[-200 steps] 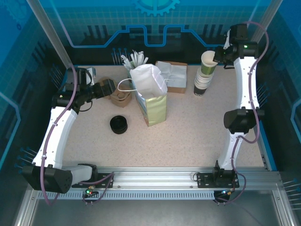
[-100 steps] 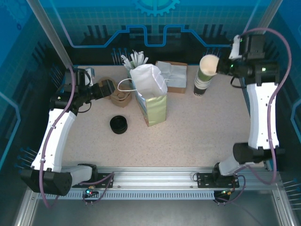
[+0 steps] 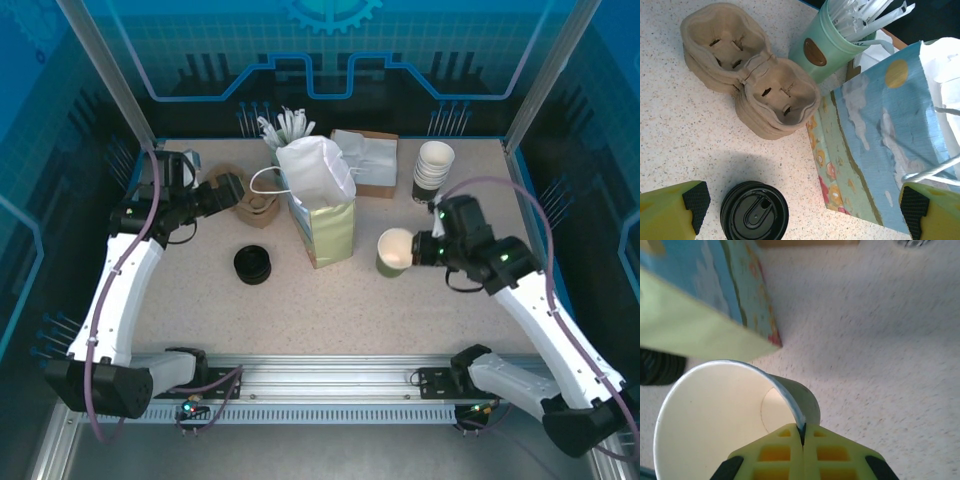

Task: Pack the takeout coffee

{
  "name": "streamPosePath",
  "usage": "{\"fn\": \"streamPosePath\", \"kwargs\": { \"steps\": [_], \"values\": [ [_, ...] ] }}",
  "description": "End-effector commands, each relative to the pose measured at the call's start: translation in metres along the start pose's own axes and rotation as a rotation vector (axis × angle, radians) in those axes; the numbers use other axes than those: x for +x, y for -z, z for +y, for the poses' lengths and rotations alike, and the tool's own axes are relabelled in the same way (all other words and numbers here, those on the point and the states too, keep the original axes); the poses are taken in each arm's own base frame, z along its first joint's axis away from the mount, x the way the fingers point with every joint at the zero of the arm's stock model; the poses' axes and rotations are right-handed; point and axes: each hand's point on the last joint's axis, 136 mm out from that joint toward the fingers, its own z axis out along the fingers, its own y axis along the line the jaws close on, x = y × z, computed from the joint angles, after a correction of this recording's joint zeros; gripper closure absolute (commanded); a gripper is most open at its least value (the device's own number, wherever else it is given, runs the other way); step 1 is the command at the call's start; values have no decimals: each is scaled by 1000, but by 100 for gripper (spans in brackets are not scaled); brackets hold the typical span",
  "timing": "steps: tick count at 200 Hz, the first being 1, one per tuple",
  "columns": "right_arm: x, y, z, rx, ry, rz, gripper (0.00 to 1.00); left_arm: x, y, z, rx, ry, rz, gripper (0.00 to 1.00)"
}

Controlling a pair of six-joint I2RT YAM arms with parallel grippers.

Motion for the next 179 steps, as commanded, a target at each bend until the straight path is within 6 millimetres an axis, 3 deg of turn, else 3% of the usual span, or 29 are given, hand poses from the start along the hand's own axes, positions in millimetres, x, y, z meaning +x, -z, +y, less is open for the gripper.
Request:
{"fn": "streamPosePath", "kwargs": {
  "steps": [1,38,82,179],
  "values": [
    [0,-15,14,-33,-41,-91,100,2,-4,0,8,28,-10,1],
    [28,-51,26,-56,13,-80,99,10,-19,8,-13,47,15,1],
    [41,-76,43,-83,58,-60,99,20,-35,16,-32,60,55,1],
    [59,-109,69,-75,116,39,96,29,-50,24,-60,70,100,1]
  ]
}}
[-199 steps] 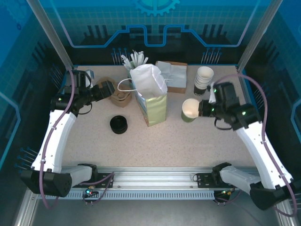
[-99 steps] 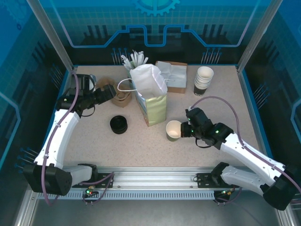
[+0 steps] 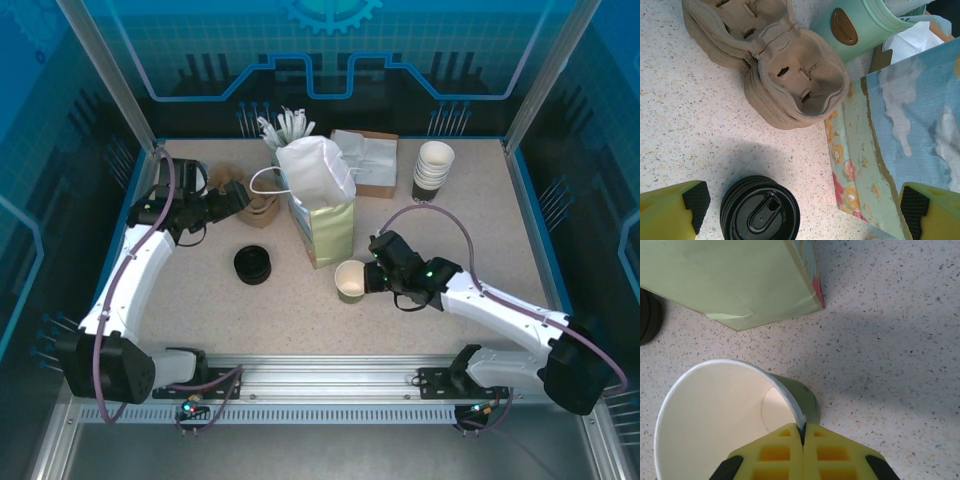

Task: Pack the takeout coffee

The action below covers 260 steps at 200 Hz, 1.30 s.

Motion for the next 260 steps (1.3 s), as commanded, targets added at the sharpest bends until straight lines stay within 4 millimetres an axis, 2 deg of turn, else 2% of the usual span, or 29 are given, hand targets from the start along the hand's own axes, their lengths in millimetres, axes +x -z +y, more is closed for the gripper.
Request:
{"fn": "streamPosePath", "kwargs": {
  "steps": [1,61,98,123,125,128,176,260],
  "values": [
    [-13,2,16,-30,-5,-33,96,6,-6,3,-11,9,16,1],
    [-16,-5,22,-25,14,-25,92,9,-5,5,-15,11,21,1],
    [-16,-5,27,-23,20,-12,74,13,-4,6,-16,18,33,1],
    [-10,-6,24,-6,25,8,68,15,-2,7,-23,16,36,1],
    [-19,0,29,-19,22,-10,67,15,-1,7,-23,18,38,1],
    [-20,1,30,-20,21,-13,67,16,-1,8,-25,18,39,1],
    [-29,25,29,-23,20,-39,57,30,5,14,-41,28,73,1],
    [-48,88,27,-87,7,-114,49,73,10,38,-84,52,147,2]
  ]
}}
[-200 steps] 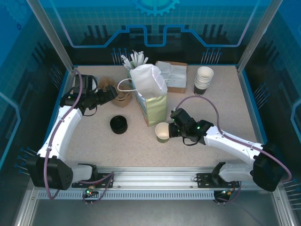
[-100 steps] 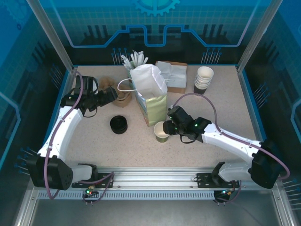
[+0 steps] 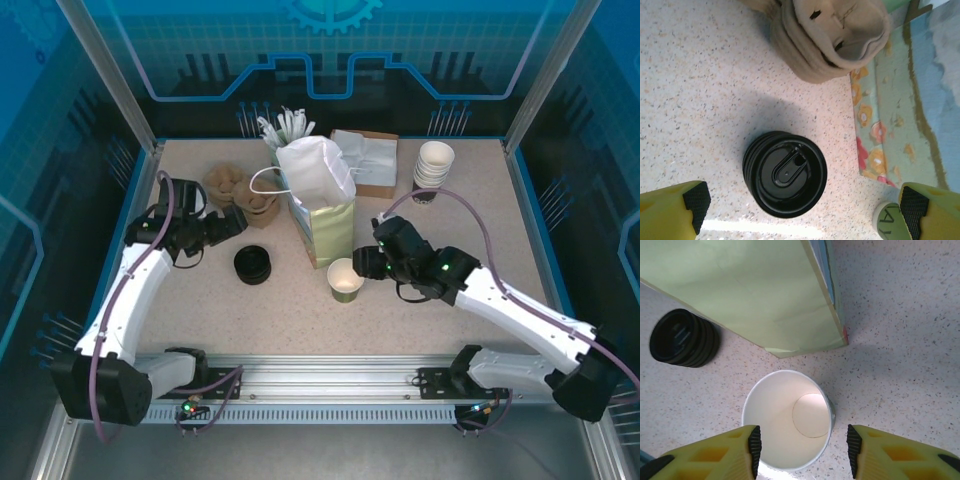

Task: Pack the takeout coffee

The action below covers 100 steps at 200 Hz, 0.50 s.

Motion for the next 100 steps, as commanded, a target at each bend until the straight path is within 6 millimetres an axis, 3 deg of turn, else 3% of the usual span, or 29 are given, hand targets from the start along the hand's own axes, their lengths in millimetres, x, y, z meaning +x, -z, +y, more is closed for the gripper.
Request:
{"fn": "streamPosePath", "kwargs": {
  "steps": [1,38,100],
  "values": [
    [-6,23,0,-21,1,-12,49,20,-1,9,-21,31,47,2],
    [-14,42,-3,-58,-7,-39,48,41,-17,14,-43,39,119,7],
    [-19,44,-10,-108,-32,-17,46,58,-47,9,-90,-8,210,14]
  ]
}}
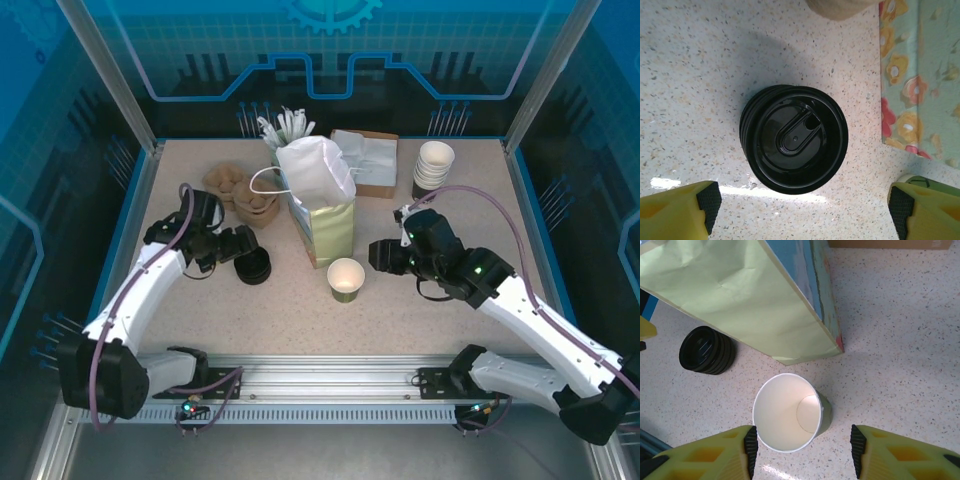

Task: Pack the takeout coffee

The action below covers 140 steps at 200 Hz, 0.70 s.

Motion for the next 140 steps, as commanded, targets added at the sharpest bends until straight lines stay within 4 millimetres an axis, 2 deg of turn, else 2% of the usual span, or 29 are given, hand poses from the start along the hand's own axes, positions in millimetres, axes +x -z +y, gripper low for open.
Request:
{"fn": "streamPosePath", "kwargs": {
  "steps": [1,54,140],
  "values": [
    [-2,8,7,-54,17,18,46,8,-14,4,-38,1,44,14],
    [-1,1,10,-88,17,45,46,10,-32,12,-111,-18,66,19],
    [5,-9,5,-72,10,90,46,9,-55,24,-185,-25,102,42]
  ]
}}
